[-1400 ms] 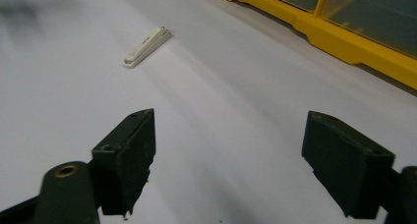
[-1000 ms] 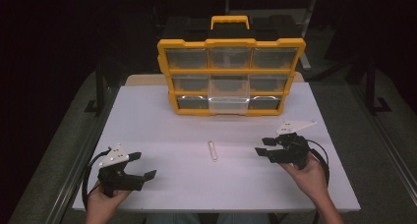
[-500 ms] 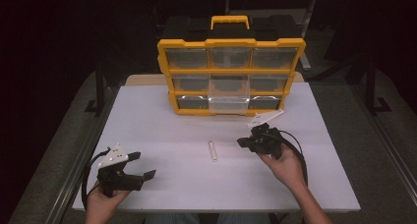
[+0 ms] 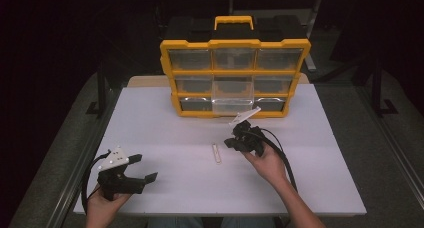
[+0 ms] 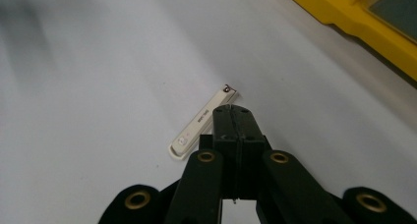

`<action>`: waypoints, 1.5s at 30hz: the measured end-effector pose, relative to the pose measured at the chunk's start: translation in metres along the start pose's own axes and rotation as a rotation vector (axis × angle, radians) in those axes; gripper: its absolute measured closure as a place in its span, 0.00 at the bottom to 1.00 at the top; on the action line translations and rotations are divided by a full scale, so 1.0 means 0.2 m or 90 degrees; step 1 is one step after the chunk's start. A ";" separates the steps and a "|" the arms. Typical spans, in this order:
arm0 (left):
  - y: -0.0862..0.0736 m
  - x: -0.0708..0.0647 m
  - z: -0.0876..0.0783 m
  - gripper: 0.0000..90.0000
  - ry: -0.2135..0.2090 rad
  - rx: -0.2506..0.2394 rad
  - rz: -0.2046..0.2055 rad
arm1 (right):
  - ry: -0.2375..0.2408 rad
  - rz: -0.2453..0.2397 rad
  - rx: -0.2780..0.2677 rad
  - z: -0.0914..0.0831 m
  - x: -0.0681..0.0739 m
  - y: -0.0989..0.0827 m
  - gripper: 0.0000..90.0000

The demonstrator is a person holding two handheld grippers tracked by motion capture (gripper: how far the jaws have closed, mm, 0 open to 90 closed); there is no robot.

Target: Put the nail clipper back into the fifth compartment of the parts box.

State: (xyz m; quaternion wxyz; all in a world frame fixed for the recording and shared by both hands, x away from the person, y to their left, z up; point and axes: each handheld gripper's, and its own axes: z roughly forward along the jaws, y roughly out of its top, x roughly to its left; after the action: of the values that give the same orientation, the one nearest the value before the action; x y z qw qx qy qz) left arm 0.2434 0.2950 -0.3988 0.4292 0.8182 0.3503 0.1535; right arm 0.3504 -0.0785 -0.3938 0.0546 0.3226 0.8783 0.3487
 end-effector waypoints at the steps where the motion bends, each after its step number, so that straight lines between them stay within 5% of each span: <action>1: 0.00 0.00 0.00 0.17 0.000 -0.001 -0.001 | -0.002 0.001 0.004 0.02 0.00 0.00 0.98; 22: 0.00 0.01 -0.01 0.17 0.003 0.006 0.008 | -0.022 -0.005 0.059 0.32 -0.02 0.06 0.99; 34: 0.00 0.01 -0.01 0.17 0.003 0.000 0.002 | 0.009 -0.020 0.057 0.36 0.01 0.09 0.98; 45: 0.00 0.00 -0.01 0.17 0.004 0.000 0.007 | -0.001 0.002 0.024 0.25 0.03 0.10 0.83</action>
State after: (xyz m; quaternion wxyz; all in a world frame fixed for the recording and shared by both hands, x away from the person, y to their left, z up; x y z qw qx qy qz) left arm 0.2430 0.2967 -0.3977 0.4274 0.8196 0.3471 0.1585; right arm 0.3725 -0.0348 -0.4181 0.0485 0.3256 0.8840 0.3318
